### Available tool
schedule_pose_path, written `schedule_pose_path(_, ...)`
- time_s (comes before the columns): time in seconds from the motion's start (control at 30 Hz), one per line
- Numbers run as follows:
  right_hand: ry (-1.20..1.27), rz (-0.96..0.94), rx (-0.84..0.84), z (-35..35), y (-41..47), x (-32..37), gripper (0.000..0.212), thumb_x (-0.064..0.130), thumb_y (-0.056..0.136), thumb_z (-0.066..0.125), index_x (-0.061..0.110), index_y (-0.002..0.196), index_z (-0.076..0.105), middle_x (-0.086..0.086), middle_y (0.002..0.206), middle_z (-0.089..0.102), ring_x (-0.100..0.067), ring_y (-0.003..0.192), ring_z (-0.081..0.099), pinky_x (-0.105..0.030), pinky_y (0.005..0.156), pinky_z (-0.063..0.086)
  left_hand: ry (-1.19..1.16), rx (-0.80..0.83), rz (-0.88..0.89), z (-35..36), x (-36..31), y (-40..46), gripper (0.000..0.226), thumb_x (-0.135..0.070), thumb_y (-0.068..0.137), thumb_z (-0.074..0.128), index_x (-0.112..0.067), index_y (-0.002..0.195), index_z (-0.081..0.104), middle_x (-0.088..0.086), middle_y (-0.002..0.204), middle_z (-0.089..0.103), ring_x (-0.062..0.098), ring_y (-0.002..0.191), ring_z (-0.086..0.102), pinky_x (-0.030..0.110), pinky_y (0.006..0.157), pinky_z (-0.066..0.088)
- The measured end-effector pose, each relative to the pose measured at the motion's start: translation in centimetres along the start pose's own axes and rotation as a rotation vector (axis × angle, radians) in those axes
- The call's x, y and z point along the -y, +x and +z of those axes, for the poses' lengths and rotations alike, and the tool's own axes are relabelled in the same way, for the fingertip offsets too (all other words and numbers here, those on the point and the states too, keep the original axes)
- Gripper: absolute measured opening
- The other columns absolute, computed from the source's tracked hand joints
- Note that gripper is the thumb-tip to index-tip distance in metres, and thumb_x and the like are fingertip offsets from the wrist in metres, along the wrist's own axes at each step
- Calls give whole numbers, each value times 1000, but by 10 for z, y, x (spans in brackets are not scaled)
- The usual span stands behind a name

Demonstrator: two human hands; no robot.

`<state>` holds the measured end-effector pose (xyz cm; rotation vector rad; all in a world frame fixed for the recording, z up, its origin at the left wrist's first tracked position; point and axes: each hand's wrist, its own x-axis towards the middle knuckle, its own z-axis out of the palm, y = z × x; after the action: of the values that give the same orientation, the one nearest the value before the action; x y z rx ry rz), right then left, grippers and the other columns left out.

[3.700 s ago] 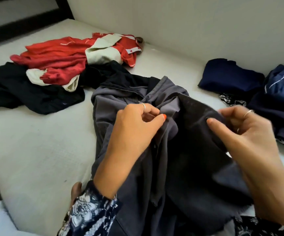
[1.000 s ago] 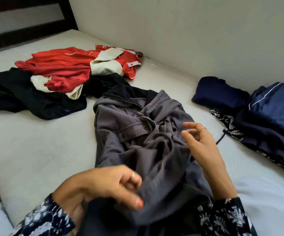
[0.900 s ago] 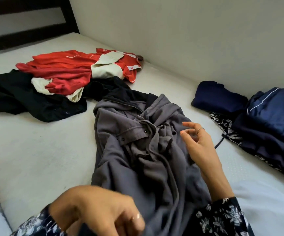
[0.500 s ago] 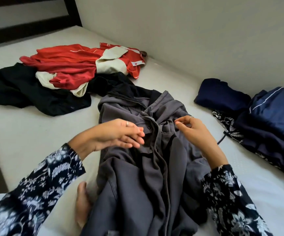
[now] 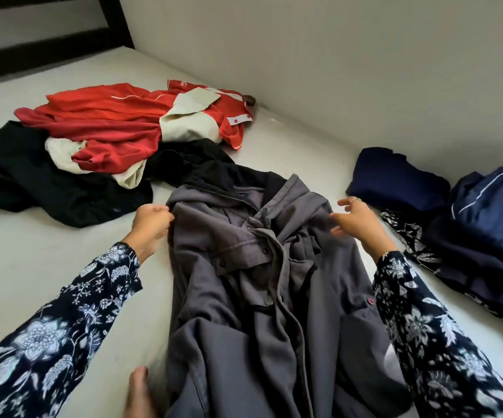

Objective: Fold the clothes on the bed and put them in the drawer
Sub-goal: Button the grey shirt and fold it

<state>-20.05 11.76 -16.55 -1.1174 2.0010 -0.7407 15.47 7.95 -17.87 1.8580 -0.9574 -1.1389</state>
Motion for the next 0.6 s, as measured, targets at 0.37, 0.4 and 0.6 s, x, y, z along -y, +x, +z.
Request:
schedule_pose_path(0.37,-128,266,132,21,74,0,33,33,89,65,1,95,56,-8,88,59,-18,47,62,-21,34,46,98,285,93,24,12,61,24,1,93,50,0,115,61,17,106,67,26,98,62,37,83,53)
schedule_pose_path(0.4,-111,282,160,23,74,2,31,32,89,64,3,98,55,-8,88,57,-20,51,60,-22,34,47,43,301,80,28,11,60,24,0,96,48,-1,118,58,14,104,66,22,94,62,28,77,54)
schedule_pose_path(0.6,2,156,159,31,69,13,16,17,96,47,13,104,60,-6,73,57,-15,32,52,-16,31,36,-52,258,143,42,-11,53,31,-1,99,39,-16,123,53,8,109,63,18,98,60,26,83,51)
